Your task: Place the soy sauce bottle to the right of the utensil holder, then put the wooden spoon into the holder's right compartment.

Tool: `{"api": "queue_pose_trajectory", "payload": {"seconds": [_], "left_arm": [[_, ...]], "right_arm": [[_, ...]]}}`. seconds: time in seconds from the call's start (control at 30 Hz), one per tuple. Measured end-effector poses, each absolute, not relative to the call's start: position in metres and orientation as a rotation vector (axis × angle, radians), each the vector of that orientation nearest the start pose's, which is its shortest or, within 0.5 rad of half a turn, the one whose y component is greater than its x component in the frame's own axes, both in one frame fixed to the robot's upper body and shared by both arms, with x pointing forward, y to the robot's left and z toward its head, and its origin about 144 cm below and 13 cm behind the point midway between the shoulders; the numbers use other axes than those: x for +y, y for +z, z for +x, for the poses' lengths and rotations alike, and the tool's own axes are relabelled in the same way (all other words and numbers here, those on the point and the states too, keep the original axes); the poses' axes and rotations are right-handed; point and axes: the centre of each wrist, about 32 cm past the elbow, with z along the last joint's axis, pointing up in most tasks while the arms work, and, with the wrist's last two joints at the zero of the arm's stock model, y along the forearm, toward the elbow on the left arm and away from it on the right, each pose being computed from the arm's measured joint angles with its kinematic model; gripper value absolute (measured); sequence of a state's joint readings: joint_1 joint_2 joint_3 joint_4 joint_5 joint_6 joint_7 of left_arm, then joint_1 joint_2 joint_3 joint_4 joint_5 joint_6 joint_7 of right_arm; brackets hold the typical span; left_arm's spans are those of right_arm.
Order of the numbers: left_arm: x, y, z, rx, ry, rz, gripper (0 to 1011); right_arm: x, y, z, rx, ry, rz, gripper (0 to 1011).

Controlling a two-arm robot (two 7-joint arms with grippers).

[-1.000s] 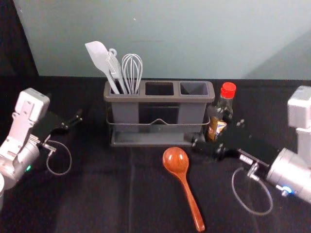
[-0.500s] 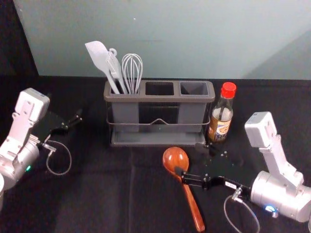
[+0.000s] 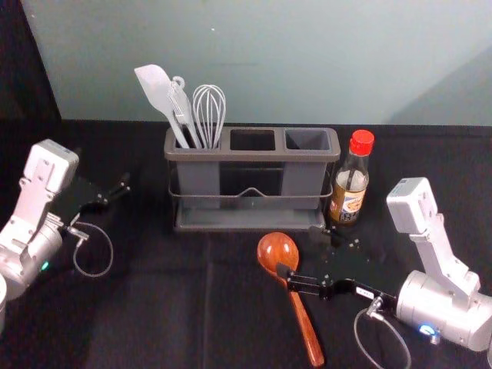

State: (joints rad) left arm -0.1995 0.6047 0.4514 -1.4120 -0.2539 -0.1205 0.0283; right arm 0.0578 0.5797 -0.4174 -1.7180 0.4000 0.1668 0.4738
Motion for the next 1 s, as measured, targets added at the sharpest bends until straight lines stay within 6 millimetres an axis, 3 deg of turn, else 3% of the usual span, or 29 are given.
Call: {"api": "queue_pose_trajectory", "payload": {"seconds": [0.27,0.5,0.7,1.0], "left_arm": [[0.310,1.140,0.489,-0.285,1.248,0.304,1005],[0.310,1.140,0.489,-0.285,1.248,0.304,1005],[0.310,1.140,0.489,-0.285,1.248,0.304,1005],[0.310,1.140,0.489,-0.285,1.248,0.305,1005]], "right_arm": [[-0.256,1.175,0.445,0.041,-0.667,-0.267,1002],[-0.257,1.187,0.442,0.055,-0.636,-0.304,1002],[-0.243,1.207,0.432,0.117,-0.713,-0.409,1002],[-0.204,1.230,0.411,0.145,-0.902,-0.525,1002]]}}
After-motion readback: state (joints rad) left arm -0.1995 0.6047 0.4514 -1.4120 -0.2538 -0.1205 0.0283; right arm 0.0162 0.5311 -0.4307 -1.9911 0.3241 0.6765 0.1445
